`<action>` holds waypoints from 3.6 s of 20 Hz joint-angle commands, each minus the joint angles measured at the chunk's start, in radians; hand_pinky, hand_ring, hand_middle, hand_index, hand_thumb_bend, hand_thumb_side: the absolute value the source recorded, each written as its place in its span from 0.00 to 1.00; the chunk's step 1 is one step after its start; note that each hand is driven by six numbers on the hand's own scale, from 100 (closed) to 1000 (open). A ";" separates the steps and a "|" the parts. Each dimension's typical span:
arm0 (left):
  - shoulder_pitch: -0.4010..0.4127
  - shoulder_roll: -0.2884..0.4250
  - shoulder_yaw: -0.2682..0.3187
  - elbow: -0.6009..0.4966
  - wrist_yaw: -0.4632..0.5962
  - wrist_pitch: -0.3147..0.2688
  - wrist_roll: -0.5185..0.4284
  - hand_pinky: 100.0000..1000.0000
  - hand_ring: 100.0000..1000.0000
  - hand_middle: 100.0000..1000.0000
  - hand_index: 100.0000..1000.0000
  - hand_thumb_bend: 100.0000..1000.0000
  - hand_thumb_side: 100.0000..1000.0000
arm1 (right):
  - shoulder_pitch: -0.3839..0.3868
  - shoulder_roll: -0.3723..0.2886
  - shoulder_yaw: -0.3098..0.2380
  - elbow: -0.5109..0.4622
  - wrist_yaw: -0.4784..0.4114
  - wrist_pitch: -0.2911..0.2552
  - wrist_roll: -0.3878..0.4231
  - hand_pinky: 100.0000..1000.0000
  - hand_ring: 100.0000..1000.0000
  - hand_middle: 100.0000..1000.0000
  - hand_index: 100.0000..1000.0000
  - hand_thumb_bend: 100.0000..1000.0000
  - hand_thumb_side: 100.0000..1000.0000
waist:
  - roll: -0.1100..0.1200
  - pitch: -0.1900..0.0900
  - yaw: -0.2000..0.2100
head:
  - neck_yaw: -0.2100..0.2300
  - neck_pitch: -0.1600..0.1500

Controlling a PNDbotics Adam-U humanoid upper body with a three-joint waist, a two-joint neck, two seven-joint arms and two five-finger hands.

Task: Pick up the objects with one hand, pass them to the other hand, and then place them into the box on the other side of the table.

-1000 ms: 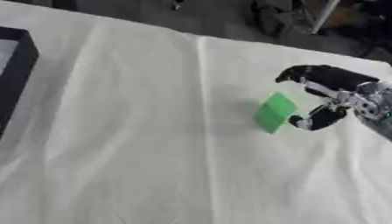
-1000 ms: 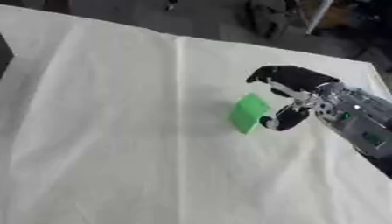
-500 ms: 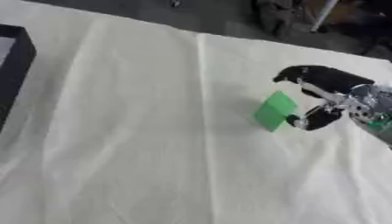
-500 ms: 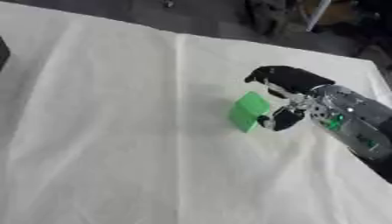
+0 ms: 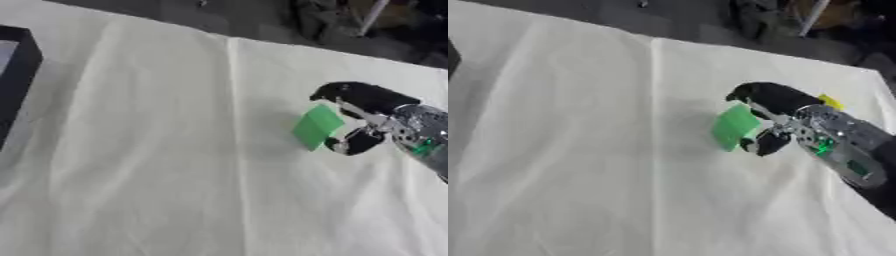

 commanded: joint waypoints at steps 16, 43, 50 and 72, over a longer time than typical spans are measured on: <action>-0.011 -0.007 -0.004 -0.018 0.006 0.006 -0.002 0.88 0.27 0.69 0.80 0.72 0.51 | -0.007 -0.001 0.010 -0.009 0.032 0.012 0.030 1.00 0.99 0.90 0.90 0.26 0.00 | -0.003 -0.003 0.013 | -0.012 -0.018; -0.013 -0.012 0.000 -0.018 0.007 0.004 0.003 0.89 0.27 0.69 0.79 0.70 0.52 | 0.000 0.015 0.015 -0.009 0.059 0.082 -0.160 0.88 0.58 0.45 0.47 0.07 0.00 | -0.001 -0.007 0.016 | -0.014 -0.022; 0.003 -0.012 0.009 -0.018 0.011 0.007 0.012 0.89 0.26 0.69 0.79 0.70 0.53 | -0.004 0.000 0.003 -0.009 0.008 0.088 -0.266 0.82 0.51 0.38 0.41 0.02 0.00 | 0.019 -0.027 0.002 | 0.020 -0.004; 0.064 0.017 0.056 -0.018 0.054 0.015 0.077 0.89 0.25 0.69 0.79 0.71 0.52 | -0.187 0.034 0.044 -0.009 -0.454 0.094 -0.594 0.64 0.46 0.32 0.39 0.00 0.00 | 0.112 -0.140 -0.068 | 0.087 0.075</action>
